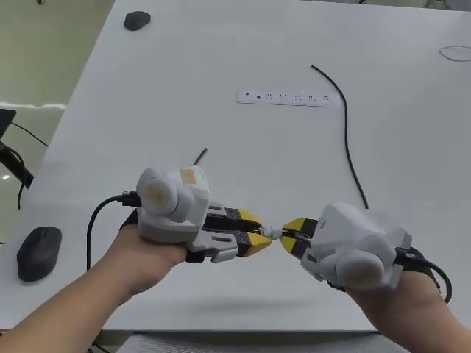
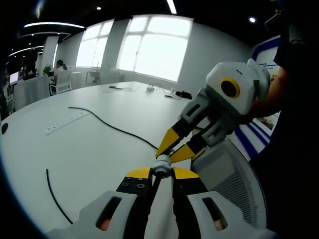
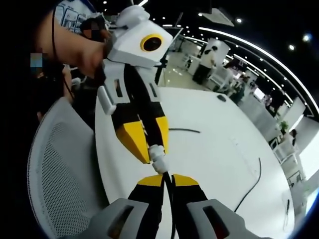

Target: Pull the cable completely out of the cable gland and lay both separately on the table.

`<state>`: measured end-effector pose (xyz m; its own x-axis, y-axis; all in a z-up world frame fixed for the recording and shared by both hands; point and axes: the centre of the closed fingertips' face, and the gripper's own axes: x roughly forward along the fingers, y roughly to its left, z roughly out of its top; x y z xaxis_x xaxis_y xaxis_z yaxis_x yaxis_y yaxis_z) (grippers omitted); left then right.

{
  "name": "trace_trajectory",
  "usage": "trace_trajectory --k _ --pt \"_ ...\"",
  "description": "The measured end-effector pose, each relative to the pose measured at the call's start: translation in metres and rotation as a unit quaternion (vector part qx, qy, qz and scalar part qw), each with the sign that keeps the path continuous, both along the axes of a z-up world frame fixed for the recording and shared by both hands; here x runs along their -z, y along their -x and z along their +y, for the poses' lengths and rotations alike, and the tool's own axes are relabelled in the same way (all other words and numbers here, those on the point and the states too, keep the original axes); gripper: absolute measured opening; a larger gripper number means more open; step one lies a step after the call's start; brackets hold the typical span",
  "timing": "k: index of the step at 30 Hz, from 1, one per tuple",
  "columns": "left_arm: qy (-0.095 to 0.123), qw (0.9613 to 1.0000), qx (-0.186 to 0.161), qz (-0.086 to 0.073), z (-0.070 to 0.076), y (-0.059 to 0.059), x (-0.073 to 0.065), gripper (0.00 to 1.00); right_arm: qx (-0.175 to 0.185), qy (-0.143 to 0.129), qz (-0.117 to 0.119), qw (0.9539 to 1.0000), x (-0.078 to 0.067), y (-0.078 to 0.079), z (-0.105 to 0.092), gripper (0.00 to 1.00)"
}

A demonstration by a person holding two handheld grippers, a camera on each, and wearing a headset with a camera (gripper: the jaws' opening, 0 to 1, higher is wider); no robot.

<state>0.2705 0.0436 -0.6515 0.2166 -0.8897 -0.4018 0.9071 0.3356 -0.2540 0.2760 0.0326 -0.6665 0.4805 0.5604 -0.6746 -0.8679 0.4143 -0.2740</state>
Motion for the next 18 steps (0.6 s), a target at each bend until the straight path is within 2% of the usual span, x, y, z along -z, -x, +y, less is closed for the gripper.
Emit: trace_trajectory --k 9,18 --pt "0.003 1.0000 -0.005 0.003 0.001 -0.003 0.000 0.15 0.035 -0.003 0.016 0.9993 0.007 -0.005 -0.013 0.00" --pt "0.009 0.9998 -0.015 0.003 0.003 -0.005 -0.003 0.15 0.094 -0.013 0.035 0.9949 0.020 -0.013 -0.039 0.00"
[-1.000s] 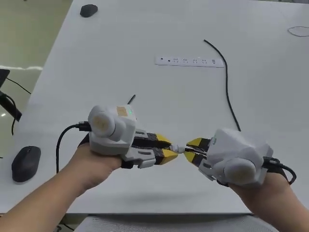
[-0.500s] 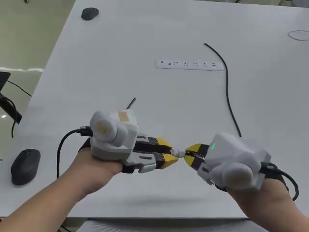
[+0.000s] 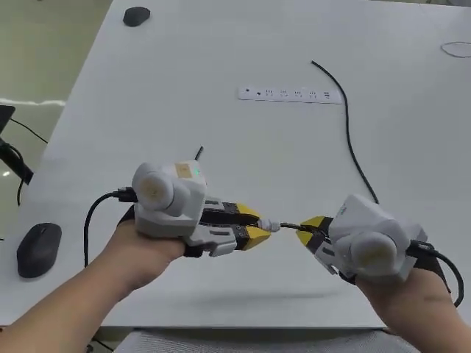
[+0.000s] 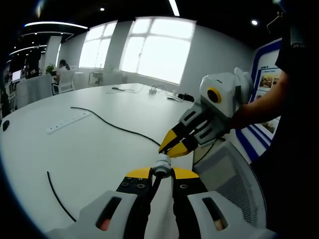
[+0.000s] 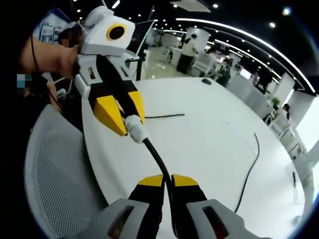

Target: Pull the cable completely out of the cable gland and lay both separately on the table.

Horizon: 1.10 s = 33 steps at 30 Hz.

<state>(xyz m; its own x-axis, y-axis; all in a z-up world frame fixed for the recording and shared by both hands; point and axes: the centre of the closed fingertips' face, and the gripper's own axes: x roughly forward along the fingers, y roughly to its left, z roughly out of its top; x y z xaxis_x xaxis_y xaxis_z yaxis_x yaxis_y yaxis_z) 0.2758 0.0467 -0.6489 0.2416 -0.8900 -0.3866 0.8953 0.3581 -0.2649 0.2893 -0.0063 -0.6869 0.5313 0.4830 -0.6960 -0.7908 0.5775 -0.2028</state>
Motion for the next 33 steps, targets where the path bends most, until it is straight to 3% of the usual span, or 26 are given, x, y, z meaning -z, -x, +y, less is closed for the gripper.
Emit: trace_trajectory --k 5,9,13,22,25,33 --pt "0.011 0.9998 -0.011 0.008 0.001 -0.002 -0.002 0.15 0.047 -0.022 0.007 0.9986 0.007 -0.004 -0.013 0.00" --pt "0.010 0.9998 -0.012 0.008 0.000 -0.001 -0.002 0.15 0.096 -0.044 0.031 0.9940 0.017 -0.006 -0.027 0.00" --pt "0.010 0.9998 -0.013 0.008 0.001 -0.001 -0.002 0.15 0.152 -0.075 0.066 0.9834 0.030 -0.009 -0.044 0.00" --pt "0.004 0.9999 -0.010 0.008 -0.002 0.004 0.002 0.15 0.203 -0.090 0.108 0.9690 0.054 -0.006 -0.065 0.00" --pt "-0.002 1.0000 -0.006 0.007 -0.003 0.006 0.004 0.15 0.207 -0.092 0.111 0.9677 0.055 -0.005 -0.065 0.00" --pt "-0.001 0.9999 -0.009 0.006 0.000 0.004 0.003 0.15 0.190 -0.102 0.110 0.9702 0.051 -0.004 -0.060 0.02"
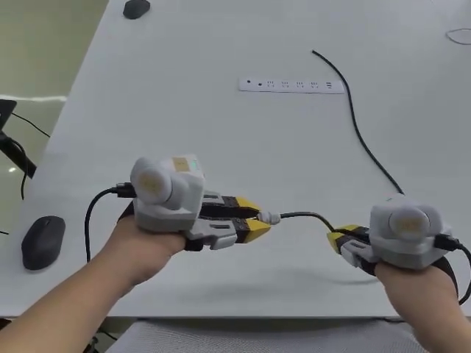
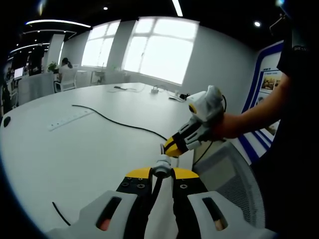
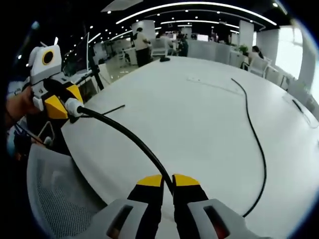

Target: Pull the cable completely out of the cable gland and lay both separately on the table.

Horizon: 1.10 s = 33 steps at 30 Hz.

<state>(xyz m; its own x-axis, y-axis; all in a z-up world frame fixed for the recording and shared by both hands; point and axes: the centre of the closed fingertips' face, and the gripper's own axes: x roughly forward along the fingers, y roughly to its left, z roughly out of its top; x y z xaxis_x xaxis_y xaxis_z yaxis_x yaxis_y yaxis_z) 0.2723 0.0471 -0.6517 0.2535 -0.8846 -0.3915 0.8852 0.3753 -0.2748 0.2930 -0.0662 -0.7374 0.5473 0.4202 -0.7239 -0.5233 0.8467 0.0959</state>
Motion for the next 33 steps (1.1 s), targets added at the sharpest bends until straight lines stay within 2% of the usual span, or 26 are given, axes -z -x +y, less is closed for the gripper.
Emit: trace_trajectory --k 5,6,8,10,13,15,16,18,21,23,28,33 --pt "0.001 1.0000 -0.003 -0.003 0.002 -0.002 -0.001 0.15 -0.007 0.001 -0.012 0.9999 -0.006 -0.001 0.001 0.03" --pt "0.001 1.0000 -0.003 -0.003 0.002 -0.002 -0.001 0.15 -0.011 -0.004 -0.014 0.9998 -0.008 0.000 0.002 0.03" --pt "-0.001 1.0000 -0.005 -0.001 0.002 -0.004 0.000 0.15 -0.007 -0.039 0.003 0.9992 -0.014 0.003 0.012 0.05" --pt "0.001 1.0000 -0.005 -0.003 0.002 -0.006 -0.001 0.15 -0.015 -0.043 -0.018 0.9988 -0.025 0.000 0.017 0.09" --pt "-0.001 1.0000 -0.004 -0.004 0.002 -0.008 -0.001 0.15 -0.030 -0.050 -0.025 0.9980 -0.037 -0.001 0.029 0.18" --pt "-0.008 1.0000 -0.001 -0.006 0.002 -0.008 0.001 0.15 -0.062 -0.041 -0.035 0.9966 -0.047 0.000 0.040 0.22" --pt "-0.008 0.9999 0.000 -0.006 0.002 -0.007 0.001 0.15 -0.079 -0.024 -0.050 0.9953 -0.052 -0.002 0.044 0.23" --pt "-0.007 1.0000 0.002 -0.006 0.001 -0.007 0.001 0.15 -0.112 0.004 -0.071 0.9911 -0.061 -0.002 0.053 0.23" --pt "-0.008 0.9999 0.003 -0.006 0.001 -0.006 0.001 0.15 -0.160 0.041 -0.109 0.9803 -0.076 0.000 0.070 0.21" --pt "-0.009 0.9999 0.004 -0.006 0.001 -0.006 0.002 0.15 -0.176 0.050 -0.113 0.9765 -0.078 0.002 0.078 0.21" --pt "-0.010 0.9999 0.006 -0.007 0.002 -0.006 0.003 0.15 -0.233 0.089 -0.119 0.9611 -0.073 0.009 0.095 0.11" --pt "-0.009 0.9998 0.011 -0.010 -0.001 -0.005 0.002 0.15 -0.244 0.100 -0.126 0.9564 -0.072 0.008 0.100 0.10"
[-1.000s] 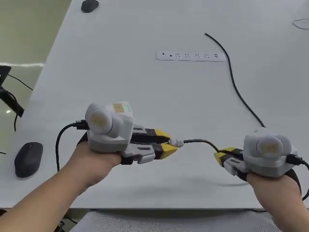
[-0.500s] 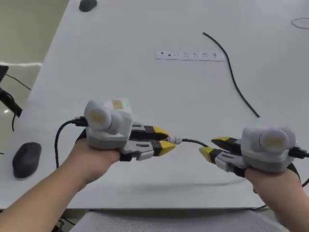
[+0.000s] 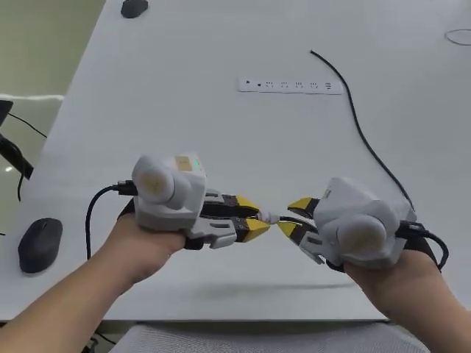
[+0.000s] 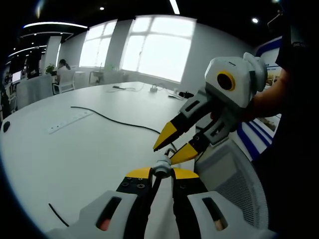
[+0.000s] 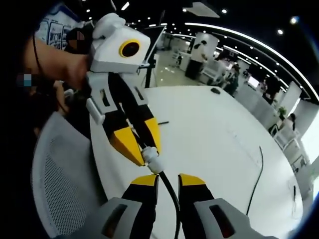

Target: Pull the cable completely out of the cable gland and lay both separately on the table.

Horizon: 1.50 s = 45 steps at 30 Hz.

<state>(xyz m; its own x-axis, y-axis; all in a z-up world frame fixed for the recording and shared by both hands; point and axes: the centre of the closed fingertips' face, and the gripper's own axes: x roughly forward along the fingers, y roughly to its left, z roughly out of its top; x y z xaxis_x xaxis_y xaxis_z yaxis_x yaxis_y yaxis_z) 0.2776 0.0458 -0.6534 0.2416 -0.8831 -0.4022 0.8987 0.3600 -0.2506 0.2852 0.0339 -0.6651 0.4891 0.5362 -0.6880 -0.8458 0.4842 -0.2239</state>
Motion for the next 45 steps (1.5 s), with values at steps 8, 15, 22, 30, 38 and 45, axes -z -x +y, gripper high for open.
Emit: trace_trajectory --k 8,15,22,30,38,45 --pt "-0.006 0.9999 0.007 -0.003 0.000 0.000 0.000 0.15 -0.011 0.009 -0.007 0.9999 0.005 0.001 0.001 0.03" --pt "-0.010 0.9999 0.009 -0.008 -0.001 0.001 0.001 0.15 0.003 -0.001 0.001 1.0000 0.006 -0.001 -0.003 0.03" --pt "-0.010 0.9998 0.010 -0.013 0.000 -0.002 -0.004 0.15 0.042 -0.035 0.020 0.9983 0.006 -0.005 -0.015 0.02" --pt "-0.005 0.9998 0.004 -0.017 0.001 -0.004 -0.010 0.15 0.110 -0.068 0.036 0.9910 0.012 -0.012 -0.044 0.02" --pt "-0.009 0.9998 0.002 -0.019 0.000 -0.002 -0.009 0.15 0.177 -0.107 0.062 0.9764 0.032 -0.014 -0.070 0.01" --pt "-0.017 0.9996 0.002 -0.023 -0.001 0.002 -0.006 0.15 0.228 -0.124 0.085 0.9620 0.052 -0.014 -0.088 0.01"
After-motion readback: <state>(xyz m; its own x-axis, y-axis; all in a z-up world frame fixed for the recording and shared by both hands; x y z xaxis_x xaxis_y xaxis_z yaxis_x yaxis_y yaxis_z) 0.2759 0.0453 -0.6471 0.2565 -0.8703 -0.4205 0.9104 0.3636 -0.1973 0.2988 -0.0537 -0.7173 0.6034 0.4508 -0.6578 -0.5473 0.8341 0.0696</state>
